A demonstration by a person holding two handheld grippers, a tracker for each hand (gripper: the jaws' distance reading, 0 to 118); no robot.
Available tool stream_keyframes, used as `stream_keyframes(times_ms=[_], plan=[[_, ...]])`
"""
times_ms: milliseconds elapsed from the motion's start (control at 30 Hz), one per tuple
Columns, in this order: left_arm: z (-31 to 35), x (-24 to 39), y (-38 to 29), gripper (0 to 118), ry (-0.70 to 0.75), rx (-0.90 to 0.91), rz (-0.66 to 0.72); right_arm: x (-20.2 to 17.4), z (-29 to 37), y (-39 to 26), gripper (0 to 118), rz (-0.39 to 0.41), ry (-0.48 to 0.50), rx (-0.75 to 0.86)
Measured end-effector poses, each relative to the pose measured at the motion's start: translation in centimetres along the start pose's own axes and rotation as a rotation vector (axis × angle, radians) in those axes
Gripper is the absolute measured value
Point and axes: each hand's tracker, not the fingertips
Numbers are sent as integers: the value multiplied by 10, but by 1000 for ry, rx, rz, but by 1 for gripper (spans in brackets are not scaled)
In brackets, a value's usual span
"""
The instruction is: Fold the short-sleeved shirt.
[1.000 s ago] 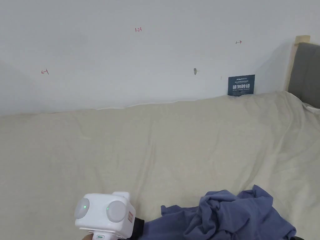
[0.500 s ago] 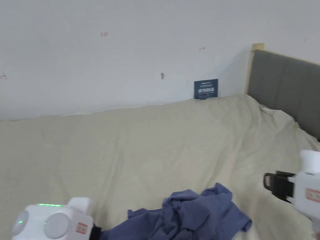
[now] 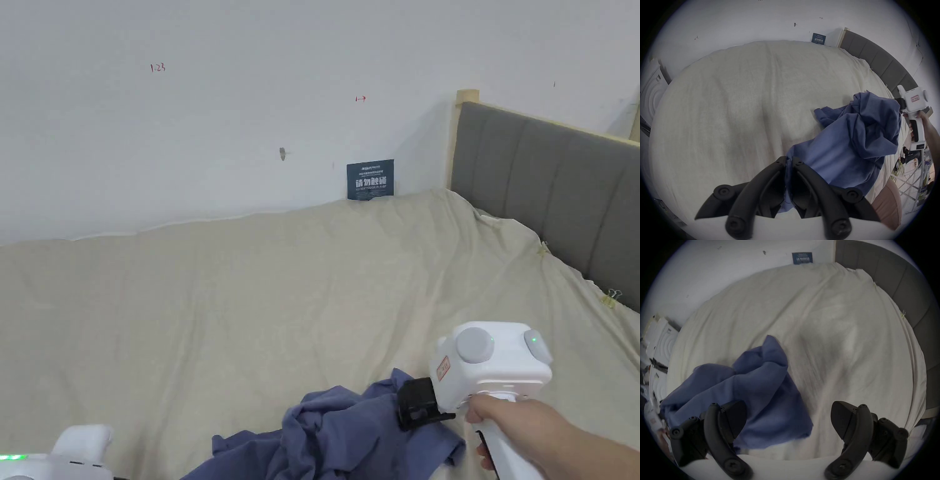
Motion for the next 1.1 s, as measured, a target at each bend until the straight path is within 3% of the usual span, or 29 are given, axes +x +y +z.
stream_keyframes(times_ms=[100, 167, 200, 267, 333, 467, 633, 900, 1100], plan=[[-3, -5, -2, 7, -16, -12, 25, -3, -12, 2, 102, -10, -13, -35], [-6, -9, -3, 7, -25, -20, 37, -4, -13, 0, 75, 2, 10, -73], [-6, -11, -3, 7, -28, -23, 44, -6, -10, -1, 64, 27, -34, -67], [-7, -13, -4, 7, -35, -22, 65, -4, 2, -1, 28, 82, -1, -42], [-3, -16, -4, 7, -47, -4, 110, 0, 16, -3, 13, 108, -1, -9], [16, -23, -2, 7, -102, 63, 211, 19, 57, -7, 10, -7, 178, 57], [76, -26, 13, 7, -159, 204, 201, 29, 131, -13, 9, -11, 291, 179], [221, -40, 63, 7, -95, 427, 166, 34, 277, -7, 9, -3, 349, 402], [309, -57, 106, 7, 4, 580, 161, 24, 363, 27, 9, 10, 309, 542]])
